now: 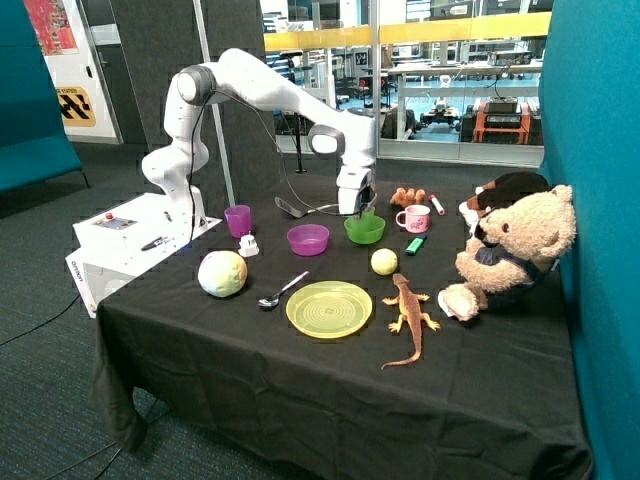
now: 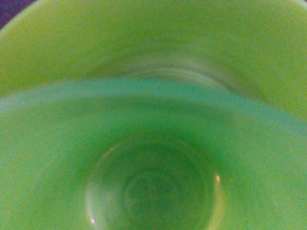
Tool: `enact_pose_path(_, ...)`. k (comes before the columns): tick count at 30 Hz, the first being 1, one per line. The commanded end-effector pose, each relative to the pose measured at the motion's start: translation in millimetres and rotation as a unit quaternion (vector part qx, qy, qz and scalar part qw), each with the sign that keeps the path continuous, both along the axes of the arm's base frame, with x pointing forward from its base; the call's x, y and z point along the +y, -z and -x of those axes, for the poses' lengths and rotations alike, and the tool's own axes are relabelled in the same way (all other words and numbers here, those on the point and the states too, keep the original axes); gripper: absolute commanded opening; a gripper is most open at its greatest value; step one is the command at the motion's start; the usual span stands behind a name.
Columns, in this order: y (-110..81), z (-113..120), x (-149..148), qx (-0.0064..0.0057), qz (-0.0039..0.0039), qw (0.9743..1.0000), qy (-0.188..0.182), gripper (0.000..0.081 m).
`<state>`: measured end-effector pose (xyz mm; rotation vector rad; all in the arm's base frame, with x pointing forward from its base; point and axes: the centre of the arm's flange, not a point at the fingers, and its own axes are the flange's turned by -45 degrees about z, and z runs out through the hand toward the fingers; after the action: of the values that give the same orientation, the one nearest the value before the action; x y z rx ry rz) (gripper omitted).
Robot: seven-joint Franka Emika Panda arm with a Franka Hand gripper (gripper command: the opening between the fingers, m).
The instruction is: Match the cups with the appropriate bowls
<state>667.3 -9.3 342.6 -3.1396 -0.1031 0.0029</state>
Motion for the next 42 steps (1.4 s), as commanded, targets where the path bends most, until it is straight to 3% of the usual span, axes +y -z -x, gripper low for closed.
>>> enact_pose_path(1, -3.7, 1.9, 3.4, -0.0009, 0.00009, 1.0, -0.009, 0.0603)
enact_pose_path(18, -16.8, 5.1, 3.6, -0.0009, 0.00008, 0.9998, -0.019, 0.07)
enact_pose_path(26, -32.7, 11.3, -2.6, -0.0009, 0.00008, 0.9996, -0.029, 0.0661)
enact_pose_path(32, -54.7, 46.8, 2.5, -0.0009, 0.00003, 0.9974, -0.072, 0.0531)
enact_pose_path(42, -74.6, 92.1, 1.9, -0.0009, 0.00001, 0.9949, -0.101, 0.0492)
